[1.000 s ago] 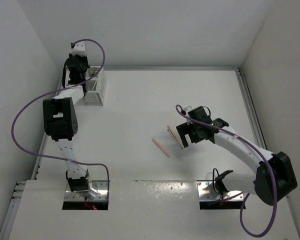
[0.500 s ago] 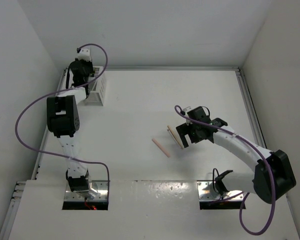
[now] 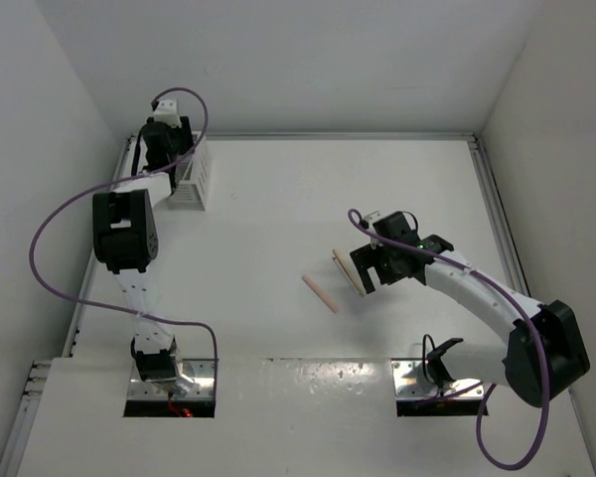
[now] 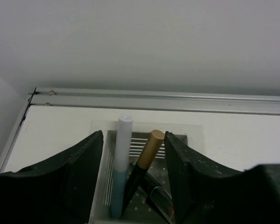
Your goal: Organize the makeup
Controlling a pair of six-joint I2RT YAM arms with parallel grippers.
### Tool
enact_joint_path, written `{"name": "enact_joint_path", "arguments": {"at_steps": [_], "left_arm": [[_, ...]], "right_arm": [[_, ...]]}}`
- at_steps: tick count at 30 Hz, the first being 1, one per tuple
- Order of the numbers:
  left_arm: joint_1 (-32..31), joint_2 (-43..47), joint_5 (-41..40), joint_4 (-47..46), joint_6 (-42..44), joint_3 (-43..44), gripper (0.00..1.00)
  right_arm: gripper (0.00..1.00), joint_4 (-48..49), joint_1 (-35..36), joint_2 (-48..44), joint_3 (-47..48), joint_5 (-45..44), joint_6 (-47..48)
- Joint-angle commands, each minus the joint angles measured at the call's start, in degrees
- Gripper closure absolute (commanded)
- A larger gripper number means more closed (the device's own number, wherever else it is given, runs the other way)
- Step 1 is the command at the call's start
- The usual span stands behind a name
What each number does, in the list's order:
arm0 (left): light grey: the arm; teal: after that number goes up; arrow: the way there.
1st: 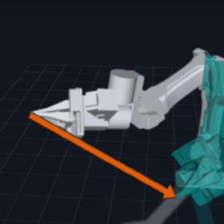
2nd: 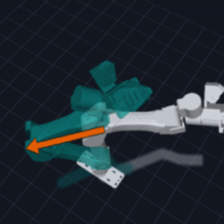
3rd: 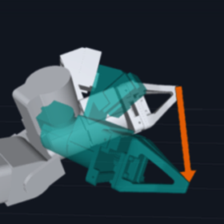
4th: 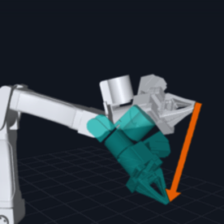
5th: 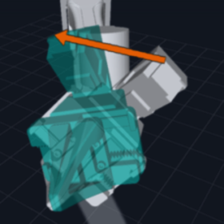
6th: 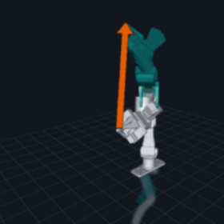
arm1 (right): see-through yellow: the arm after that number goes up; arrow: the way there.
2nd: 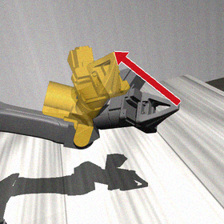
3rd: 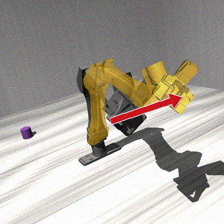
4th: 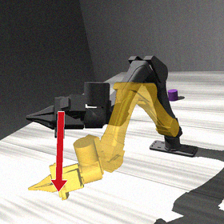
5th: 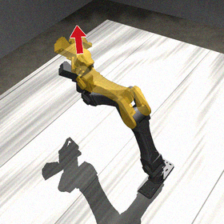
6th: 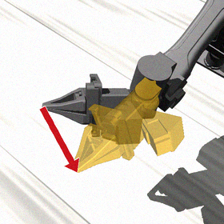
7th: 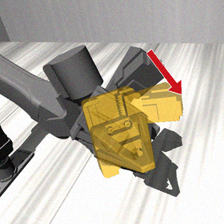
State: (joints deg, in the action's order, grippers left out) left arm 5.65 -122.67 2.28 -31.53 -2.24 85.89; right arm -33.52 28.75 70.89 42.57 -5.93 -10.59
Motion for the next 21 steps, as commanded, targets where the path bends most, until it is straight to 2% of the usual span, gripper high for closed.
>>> {"name": "enact_joint_path", "arguments": {"at_steps": [1, 4, 7, 10, 13, 16, 17, 21], "left_arm": [[-0.3, 7.5, -7.1, 7.3, -6.1, 4.5, 0.39], [-1.4, 13.3, -9.3, 10.1, -7.2, 3.7, 0.39], [-3.8, 20.9, -17.1, 14.8, -11.6, 0.7, 0.39], [-3.8, 26.7, -17.1, 21.0, -16.9, -0.1, 0.39], [-7.1, 34.6, -12.6, 31.3, -24.3, -7.0, 0.44], [-13.8, 39.1, -7.0, 36.0, -27.0, -14.1, 0.44], [-15.6, 39.1, -5.9, 37.8, -29.6, -19.5, 0.44], [-26.9, 37.1, -4.4, 39.0, -35.2, -28.5, 0.42]], "right_arm": [[0.05, 0.4, 0.5, -1.3, 1.5, 0.7, -1.4], [0.05, 0.4, 0.6, -1.5, 1.3, 1.2, -1.6], [0.05, -0.2, 0.5, -2.0, 1.3, 1.1, -1.5], [0.09, -0.9, 0.6, -2.3, 1.1, 1.2, -1.8], [0.11, -0.2, 0.7, -2.9, -0.3, 2.2, -2.9], [0.11, 1.1, 0.7, -3.5, -1.9, 2.4, -3.7], [0.11, 1.3, 0.6, -3.7, -1.9, 3.1, -4.3], [0.11, 1.3, 0.8, -3.7, -1.9, 3.9, -5.0]]}}
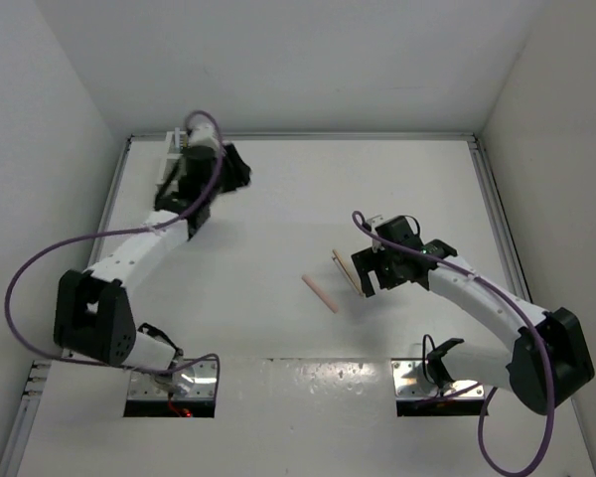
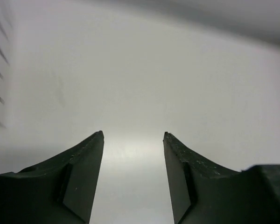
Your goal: Organize the makeup
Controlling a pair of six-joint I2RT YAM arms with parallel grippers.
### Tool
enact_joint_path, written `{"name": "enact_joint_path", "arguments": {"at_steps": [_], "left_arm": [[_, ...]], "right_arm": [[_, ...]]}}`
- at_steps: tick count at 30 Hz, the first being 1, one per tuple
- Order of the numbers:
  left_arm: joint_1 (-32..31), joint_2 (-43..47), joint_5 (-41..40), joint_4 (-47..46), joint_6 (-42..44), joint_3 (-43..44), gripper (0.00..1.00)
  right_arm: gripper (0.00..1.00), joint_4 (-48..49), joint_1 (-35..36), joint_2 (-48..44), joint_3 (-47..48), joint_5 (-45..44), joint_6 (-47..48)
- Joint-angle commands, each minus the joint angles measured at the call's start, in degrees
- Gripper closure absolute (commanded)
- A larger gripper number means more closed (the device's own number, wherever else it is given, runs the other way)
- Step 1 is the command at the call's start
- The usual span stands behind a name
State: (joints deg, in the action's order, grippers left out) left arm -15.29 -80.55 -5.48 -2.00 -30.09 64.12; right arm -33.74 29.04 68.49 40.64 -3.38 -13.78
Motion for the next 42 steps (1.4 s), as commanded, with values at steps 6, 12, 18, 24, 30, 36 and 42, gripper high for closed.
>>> {"name": "enact_joint_path", "arguments": {"at_steps": [6, 12, 18, 24, 30, 36, 42], "left_arm": [[-17.1, -11.7, 1.3, 9.5, -12.2, -7.4, 0.36], [-24.6, -17.3, 1.3, 11.0, -16.3, -6.9, 0.33], [-30.2, -21.9, 1.3, 14.0, -18.5, -5.1, 0.32], [-33.9, -27.4, -1.2, 16.5, -17.9, -0.7, 0.32], [-33.9, -28.0, -1.7, 16.5, -19.7, -3.9, 0.32], [-34.5, -26.2, 0.0, 17.8, -19.7, -3.8, 0.33], [-37.6, -26.8, 0.6, 18.4, -20.3, -3.2, 0.33]], "right_arm": [[0.10, 0.3, 0.7, -3.2, -1.2, 0.1, -2.0], [0.10, -2.2, 0.8, -6.3, -3.1, -2.0, -1.2], [0.08, -2.1, 0.7, -6.9, -3.3, -3.3, -1.0], [0.08, -3.0, 0.4, -7.1, -3.2, -3.4, -0.9], [0.08, -3.6, 0.6, -8.1, -2.5, -4.4, -0.4], [0.08, -4.1, 0.5, -8.6, -2.0, -4.4, -0.4], [0.15, -0.6, 0.6, -8.1, -6.1, 2.2, -1.8]]}}
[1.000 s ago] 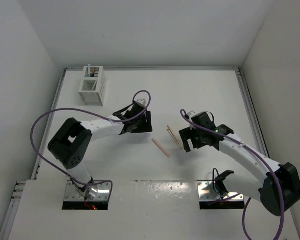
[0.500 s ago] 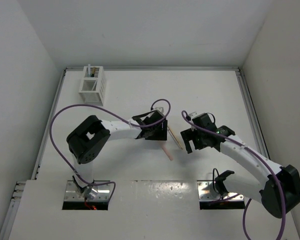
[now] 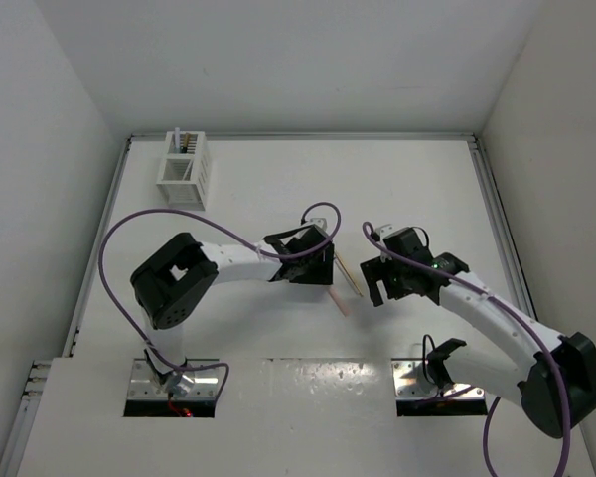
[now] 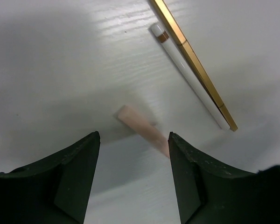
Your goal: Organize the makeup
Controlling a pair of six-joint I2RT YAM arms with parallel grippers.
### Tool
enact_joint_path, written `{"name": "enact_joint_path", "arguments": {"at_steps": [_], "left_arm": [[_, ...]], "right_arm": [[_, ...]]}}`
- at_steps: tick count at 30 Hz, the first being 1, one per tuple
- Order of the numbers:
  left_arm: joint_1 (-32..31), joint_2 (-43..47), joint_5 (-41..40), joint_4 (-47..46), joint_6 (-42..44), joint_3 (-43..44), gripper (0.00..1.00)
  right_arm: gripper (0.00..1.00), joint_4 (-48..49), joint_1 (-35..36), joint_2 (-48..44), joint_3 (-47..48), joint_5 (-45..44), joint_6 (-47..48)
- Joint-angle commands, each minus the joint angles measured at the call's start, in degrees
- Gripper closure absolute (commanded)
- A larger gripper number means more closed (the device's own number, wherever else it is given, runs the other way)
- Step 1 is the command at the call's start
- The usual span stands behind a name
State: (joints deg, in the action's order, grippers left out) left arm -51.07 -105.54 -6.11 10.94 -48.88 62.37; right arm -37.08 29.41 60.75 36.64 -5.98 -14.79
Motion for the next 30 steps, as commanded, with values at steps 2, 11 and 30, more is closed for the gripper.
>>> {"name": "enact_joint_path", "arguments": {"at_steps": [2, 11, 30], "left_arm": [[-1.8, -3.8, 2.6, 5.5, -1.5, 0.0, 0.33], [-0.2, -5.1, 2.5, 6.0, -2.0, 0.7, 0.33], [0.9, -6.8, 4.1, 7.2, -2.0, 2.8, 0.38]], "right_arm": [[0.26, 7.5, 0.5, -0.1, -3.9, 8.8, -0.2], [0.52, 18.4, 6.2, 9.6, -3.3, 17.8, 0.3], [0.89, 19.3, 5.6, 20.0, -0.6, 12.8, -9.1]]}}
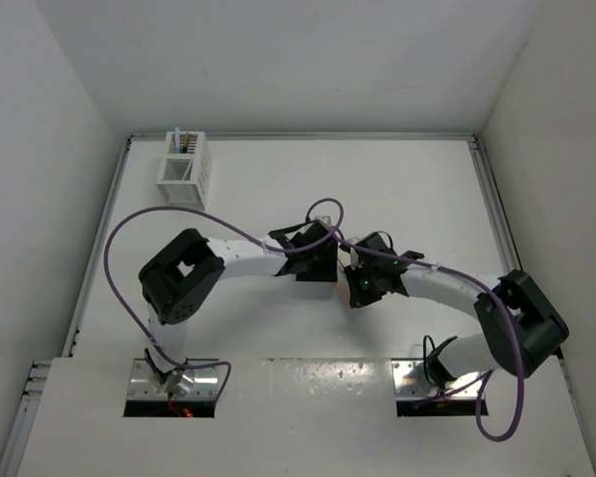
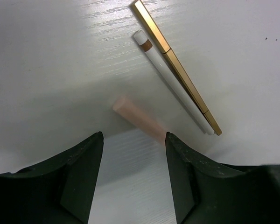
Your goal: Organize the makeup
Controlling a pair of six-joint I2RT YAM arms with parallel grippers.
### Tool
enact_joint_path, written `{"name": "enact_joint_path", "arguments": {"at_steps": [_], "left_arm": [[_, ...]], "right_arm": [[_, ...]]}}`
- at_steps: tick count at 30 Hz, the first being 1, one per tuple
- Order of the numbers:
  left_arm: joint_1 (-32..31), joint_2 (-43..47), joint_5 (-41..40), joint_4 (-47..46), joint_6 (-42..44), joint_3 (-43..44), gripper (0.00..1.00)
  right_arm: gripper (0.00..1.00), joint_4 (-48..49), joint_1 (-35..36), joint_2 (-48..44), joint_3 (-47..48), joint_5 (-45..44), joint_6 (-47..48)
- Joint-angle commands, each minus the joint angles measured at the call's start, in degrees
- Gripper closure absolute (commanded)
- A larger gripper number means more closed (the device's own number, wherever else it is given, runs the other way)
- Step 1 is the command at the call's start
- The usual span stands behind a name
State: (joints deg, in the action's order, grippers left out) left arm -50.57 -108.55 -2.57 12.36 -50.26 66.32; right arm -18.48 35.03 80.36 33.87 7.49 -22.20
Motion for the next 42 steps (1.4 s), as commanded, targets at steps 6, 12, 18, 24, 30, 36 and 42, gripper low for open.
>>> {"name": "enact_joint_path", "arguments": {"at_steps": [6, 12, 18, 24, 30, 36, 42], "left_arm": [[0.4, -3.8, 0.5, 5.7, -0.6, -1.1, 0.38], [0.4, -4.3, 0.5, 5.7, -0.6, -1.1, 0.38], [0.4, -4.8, 1.1, 6.3, -0.1, -0.1, 0.38], [1.0, -4.8, 2.1, 6.9, -0.1, 0.5, 0.38], [1.5, -4.8, 2.1, 6.9, -0.1, 0.5, 0.38], [1.5, -4.8, 2.7, 6.9, -0.1, 0.5, 0.38], [1.5, -5.4, 2.7, 6.9, 0.4, 0.5, 0.38]], "right_arm": [[0.91, 1.9, -0.1, 2.5, 3.5, 2.4, -2.3], [0.94, 0.3, -0.1, 0.9, 4.5, 2.1, -1.2], [0.91, -1.3, -0.2, -0.6, 5.9, 5.8, -0.7], [0.93, -3.0, -0.3, -3.3, 6.3, -0.2, 1.0], [1.00, -7.1, -1.7, 1.0, 9.7, -3.4, 4.5], [1.00, -6.6, -2.3, 4.5, 9.5, -1.4, 3.7], [1.00, -4.8, -2.2, 7.1, 8.6, 2.8, 2.2]]}}
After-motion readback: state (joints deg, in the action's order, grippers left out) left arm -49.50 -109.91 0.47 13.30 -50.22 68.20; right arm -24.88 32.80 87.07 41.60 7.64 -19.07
